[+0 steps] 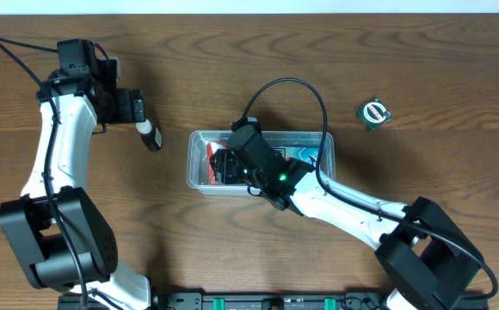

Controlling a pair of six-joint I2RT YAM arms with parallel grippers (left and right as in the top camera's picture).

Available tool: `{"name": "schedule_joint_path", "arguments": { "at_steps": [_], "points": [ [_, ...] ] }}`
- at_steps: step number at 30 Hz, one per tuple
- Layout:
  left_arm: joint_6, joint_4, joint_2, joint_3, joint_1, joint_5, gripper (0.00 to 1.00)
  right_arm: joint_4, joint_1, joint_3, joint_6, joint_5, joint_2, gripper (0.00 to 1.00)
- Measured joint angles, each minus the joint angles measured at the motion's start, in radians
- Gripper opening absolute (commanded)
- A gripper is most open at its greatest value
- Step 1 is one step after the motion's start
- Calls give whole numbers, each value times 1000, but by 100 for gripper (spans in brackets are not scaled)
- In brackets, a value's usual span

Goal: Pack container
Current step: 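Lower the red packet into the container beside the boxes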

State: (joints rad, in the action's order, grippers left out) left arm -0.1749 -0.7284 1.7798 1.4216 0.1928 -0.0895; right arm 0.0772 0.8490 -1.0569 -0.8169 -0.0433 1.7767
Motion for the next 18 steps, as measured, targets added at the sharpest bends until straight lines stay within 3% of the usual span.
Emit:
{"name": "schedule_joint_path", "arguments": {
  "at_steps": [18],
  "points": [
    [0,0,0,0,0,0,98,-1,0,0,-24,80,42,66]
  ]
}}
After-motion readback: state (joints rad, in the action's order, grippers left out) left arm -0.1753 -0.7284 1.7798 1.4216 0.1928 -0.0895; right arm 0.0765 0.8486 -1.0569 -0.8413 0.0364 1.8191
